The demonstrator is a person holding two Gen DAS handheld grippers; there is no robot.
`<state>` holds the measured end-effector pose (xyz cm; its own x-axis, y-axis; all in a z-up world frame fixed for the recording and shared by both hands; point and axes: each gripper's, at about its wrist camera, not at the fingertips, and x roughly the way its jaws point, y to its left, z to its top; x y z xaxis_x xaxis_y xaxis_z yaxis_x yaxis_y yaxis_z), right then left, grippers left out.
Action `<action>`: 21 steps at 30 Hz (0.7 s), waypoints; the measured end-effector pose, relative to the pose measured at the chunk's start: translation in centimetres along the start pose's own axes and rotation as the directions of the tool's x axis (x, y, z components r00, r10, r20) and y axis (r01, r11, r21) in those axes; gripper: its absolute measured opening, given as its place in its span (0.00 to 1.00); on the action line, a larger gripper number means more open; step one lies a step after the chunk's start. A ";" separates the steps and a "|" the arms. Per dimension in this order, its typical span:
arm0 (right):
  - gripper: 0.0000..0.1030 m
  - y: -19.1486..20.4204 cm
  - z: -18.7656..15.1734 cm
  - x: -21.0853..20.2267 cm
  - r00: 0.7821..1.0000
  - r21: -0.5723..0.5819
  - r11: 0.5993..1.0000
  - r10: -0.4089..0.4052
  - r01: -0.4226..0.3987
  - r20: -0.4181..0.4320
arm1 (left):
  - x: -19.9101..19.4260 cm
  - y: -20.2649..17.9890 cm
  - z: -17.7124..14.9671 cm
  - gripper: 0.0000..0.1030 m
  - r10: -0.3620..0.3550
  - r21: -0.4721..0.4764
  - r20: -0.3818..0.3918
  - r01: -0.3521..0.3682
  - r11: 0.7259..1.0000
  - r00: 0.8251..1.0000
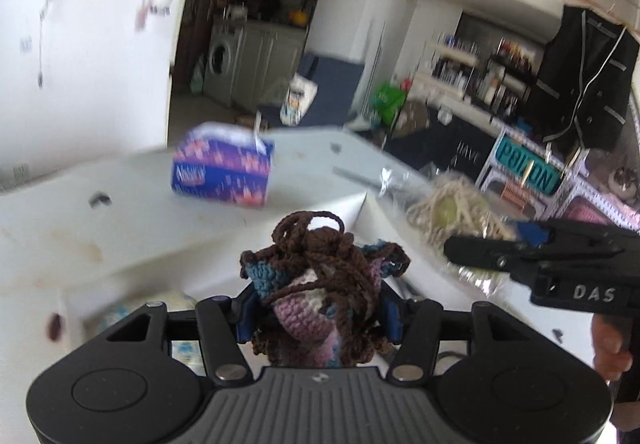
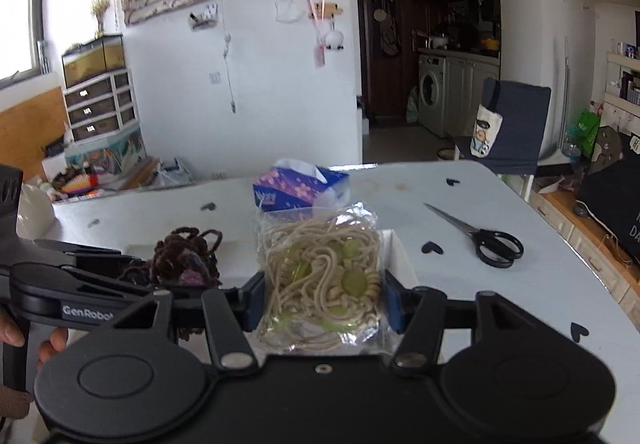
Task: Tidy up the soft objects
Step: 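Carry the crocheted pouch with the left tool into the box while the right tool carries the beaded cords there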
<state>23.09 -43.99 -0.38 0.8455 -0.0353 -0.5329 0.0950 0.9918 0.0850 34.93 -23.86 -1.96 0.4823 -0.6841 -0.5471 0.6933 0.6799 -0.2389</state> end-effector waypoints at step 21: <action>0.78 -1.2 -0.1 8.3 0.988 0.031 0.999 0.047 -0.043 -0.148 | 8.4 1.2 -0.5 0.89 0.155 0.114 -0.089 -0.145 0.983 0.984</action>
<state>29.96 -45.42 -5.04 0.7617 0.0299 -0.6472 0.0750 0.9882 0.1339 39.58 -28.63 -7.26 0.5346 -0.5444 -0.6464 0.6728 0.7370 -0.0643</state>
